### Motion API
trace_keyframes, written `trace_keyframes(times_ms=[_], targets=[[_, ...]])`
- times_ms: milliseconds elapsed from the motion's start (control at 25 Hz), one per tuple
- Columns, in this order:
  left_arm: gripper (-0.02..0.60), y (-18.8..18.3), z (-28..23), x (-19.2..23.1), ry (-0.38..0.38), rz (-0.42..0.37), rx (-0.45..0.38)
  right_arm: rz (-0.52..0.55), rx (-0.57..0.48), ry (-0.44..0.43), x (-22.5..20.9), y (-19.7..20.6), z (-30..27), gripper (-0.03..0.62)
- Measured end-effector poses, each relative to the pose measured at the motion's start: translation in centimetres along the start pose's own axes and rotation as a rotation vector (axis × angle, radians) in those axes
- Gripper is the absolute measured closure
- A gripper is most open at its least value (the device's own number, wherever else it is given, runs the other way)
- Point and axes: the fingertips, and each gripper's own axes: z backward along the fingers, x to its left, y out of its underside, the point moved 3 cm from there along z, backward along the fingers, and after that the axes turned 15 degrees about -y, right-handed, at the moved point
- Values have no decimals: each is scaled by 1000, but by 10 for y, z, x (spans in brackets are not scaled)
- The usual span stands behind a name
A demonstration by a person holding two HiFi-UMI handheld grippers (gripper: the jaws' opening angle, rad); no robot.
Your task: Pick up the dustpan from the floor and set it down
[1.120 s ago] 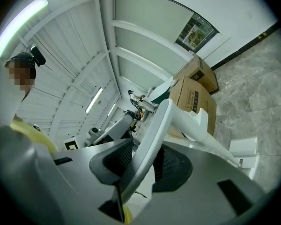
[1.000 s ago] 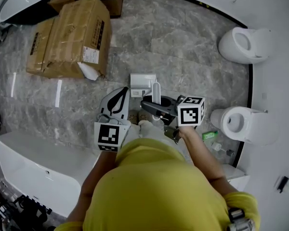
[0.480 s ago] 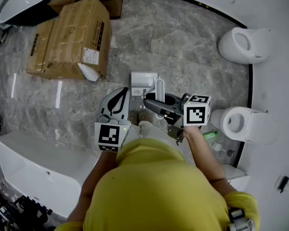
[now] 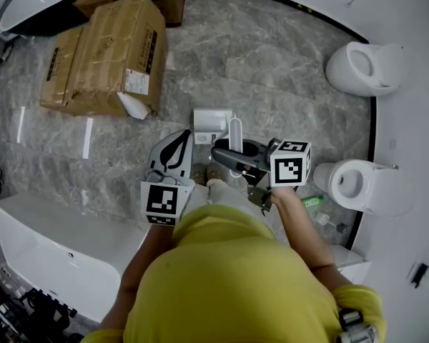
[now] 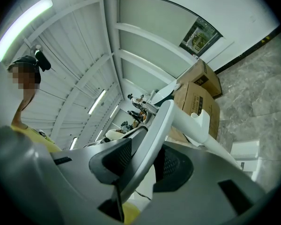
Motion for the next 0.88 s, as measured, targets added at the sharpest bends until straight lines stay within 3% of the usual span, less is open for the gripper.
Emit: trace_keyframes(times_ms=[440, 880], targets=[[580, 10, 3, 5, -14, 3, 29, -5, 28, 24, -41, 19, -14, 451], [580, 19, -3, 8, -13, 11, 62, -18, 91, 101, -131, 47, -25, 456]])
